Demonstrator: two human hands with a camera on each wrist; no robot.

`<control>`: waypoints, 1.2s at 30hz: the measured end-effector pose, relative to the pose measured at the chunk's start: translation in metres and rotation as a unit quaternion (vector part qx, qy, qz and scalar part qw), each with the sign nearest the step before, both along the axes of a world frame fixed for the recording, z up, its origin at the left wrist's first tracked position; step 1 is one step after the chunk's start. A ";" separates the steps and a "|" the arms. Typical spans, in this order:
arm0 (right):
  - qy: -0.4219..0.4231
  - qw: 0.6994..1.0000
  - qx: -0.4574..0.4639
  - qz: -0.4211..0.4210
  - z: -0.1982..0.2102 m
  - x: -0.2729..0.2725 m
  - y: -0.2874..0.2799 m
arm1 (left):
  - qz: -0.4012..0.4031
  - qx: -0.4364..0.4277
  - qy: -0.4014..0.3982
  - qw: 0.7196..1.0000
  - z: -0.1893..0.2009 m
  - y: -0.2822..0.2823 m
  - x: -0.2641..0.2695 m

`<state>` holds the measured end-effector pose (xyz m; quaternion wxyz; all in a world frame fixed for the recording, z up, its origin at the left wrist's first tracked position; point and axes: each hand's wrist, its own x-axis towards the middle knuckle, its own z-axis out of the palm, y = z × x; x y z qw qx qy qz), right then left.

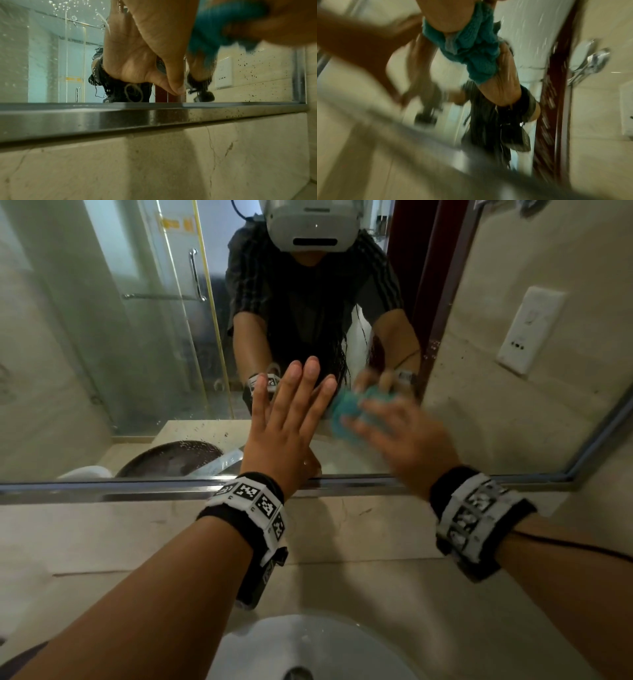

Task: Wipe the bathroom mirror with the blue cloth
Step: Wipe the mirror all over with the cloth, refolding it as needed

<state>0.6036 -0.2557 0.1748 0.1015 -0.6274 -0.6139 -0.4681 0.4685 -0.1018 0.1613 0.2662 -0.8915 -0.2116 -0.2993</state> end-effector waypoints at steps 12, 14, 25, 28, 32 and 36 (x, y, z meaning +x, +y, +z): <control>0.047 0.991 -0.113 -0.049 -0.049 0.003 -0.012 | 0.000 0.001 -0.006 1.000 -0.002 -0.002 0.001; 0.061 0.998 0.010 -0.026 -0.005 -0.003 -0.007 | 0.005 0.004 -0.009 1.000 -0.003 -0.002 0.001; 0.090 0.989 -0.105 -0.051 -0.066 -0.002 -0.015 | 0.000 -0.007 0.004 1.000 -0.002 -0.003 -0.001; 0.089 0.995 -0.038 -0.031 -0.027 -0.001 -0.017 | 0.009 -0.007 0.005 1.000 -0.002 -0.003 0.000; 0.146 0.976 0.163 -0.003 0.041 -0.003 0.008 | 0.017 0.004 0.007 1.000 -0.005 -0.002 0.000; 0.112 0.991 0.073 -0.026 -0.021 -0.013 0.019 | -0.001 0.008 -0.003 1.000 -0.004 -0.001 0.000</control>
